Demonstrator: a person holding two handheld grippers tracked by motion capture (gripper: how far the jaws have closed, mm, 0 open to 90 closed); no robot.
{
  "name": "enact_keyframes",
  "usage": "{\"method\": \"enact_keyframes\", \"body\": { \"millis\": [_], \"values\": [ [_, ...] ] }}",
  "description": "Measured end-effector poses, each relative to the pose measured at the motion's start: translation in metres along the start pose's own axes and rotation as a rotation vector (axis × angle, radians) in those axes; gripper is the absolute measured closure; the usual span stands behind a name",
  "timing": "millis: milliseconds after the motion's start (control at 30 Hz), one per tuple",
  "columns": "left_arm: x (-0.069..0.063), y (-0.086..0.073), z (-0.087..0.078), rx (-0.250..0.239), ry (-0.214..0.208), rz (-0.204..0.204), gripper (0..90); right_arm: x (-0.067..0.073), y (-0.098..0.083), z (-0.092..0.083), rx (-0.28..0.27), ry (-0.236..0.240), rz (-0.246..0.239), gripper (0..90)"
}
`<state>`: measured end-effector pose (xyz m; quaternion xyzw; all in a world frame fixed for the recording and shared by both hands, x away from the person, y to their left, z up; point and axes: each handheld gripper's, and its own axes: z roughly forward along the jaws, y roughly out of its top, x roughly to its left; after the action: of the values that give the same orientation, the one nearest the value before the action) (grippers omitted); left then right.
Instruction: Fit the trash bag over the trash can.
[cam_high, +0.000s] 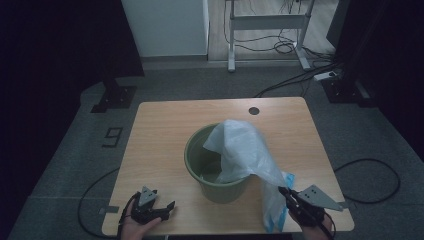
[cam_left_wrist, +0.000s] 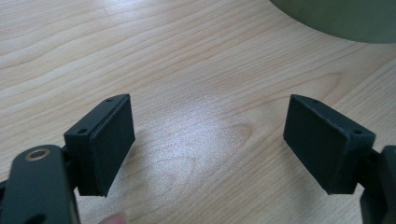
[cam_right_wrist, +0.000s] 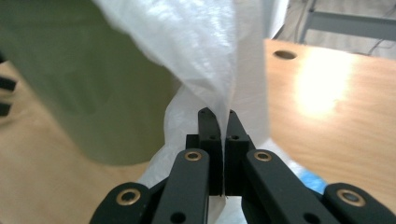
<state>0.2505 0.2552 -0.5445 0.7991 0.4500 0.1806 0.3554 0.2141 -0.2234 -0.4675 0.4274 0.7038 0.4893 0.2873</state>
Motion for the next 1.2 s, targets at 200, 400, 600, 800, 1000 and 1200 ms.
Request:
{"method": "enact_keyframes", "body": {
  "millis": [200, 400, 600, 800, 1000, 1200],
  "values": [
    [0.000, 0.000, 0.000, -0.003, 0.001, 0.001, 16.7, -0.022, 0.030, -0.009, -0.090, -0.067, 0.027, 88.9],
    [0.001, 0.000, -0.001, -0.004, 0.002, 0.001, 16.7, -0.024, 0.057, -0.017, -0.174, -0.092, 0.018, 88.9],
    [0.002, 0.000, -0.003, -0.015, 0.007, -0.004, 16.7, -0.013, 0.090, -0.021, -0.276, -0.079, -0.024, 88.9],
    [0.003, 0.001, -0.005, -0.029, 0.005, -0.019, 16.7, 0.006, 0.103, -0.017, -0.301, -0.011, -0.038, 88.9],
    [0.003, 0.001, -0.006, -0.033, 0.007, -0.017, 16.7, 0.032, 0.106, -0.015, -0.306, 0.081, -0.080, 88.8],
    [0.002, 0.002, -0.007, -0.034, 0.008, -0.011, 16.7, 0.057, 0.095, -0.002, -0.249, 0.137, -0.137, 88.7]
  ]
}}
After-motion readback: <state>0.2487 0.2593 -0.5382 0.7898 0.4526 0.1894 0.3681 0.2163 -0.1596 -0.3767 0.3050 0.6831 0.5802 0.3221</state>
